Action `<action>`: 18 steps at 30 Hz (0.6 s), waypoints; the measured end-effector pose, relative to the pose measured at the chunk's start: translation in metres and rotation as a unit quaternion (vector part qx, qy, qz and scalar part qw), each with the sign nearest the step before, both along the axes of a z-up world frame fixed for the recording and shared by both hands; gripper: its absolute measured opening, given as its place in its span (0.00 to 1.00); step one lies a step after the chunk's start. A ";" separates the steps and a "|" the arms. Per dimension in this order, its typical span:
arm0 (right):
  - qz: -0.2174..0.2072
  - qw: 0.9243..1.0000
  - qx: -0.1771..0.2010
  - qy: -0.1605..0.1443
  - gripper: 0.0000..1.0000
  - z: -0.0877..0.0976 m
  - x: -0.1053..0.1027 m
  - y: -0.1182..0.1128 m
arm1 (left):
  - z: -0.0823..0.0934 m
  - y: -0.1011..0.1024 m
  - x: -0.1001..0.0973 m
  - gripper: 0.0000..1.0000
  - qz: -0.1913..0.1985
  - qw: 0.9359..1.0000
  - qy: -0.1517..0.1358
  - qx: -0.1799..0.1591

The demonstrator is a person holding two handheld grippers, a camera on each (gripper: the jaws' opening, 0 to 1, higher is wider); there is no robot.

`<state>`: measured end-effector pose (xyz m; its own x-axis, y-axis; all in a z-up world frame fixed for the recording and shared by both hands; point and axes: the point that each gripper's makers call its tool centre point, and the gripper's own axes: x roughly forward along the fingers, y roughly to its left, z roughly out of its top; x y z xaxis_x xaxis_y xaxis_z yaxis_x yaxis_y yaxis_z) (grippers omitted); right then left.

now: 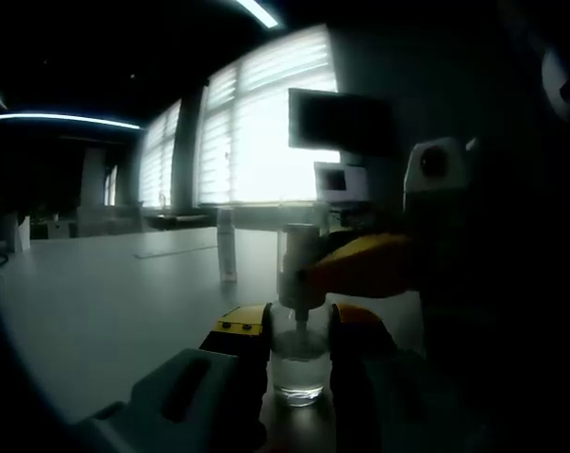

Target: Clamp pump bottle remove cover press pump head put on cover

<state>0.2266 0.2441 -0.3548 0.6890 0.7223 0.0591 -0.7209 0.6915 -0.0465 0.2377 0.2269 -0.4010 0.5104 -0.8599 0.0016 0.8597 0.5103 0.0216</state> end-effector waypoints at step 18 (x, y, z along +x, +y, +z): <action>0.002 1.000 -0.001 -0.003 0.09 0.016 -0.001 -0.001 | 0.000 0.001 0.000 0.16 0.000 1.000 -0.003 0.000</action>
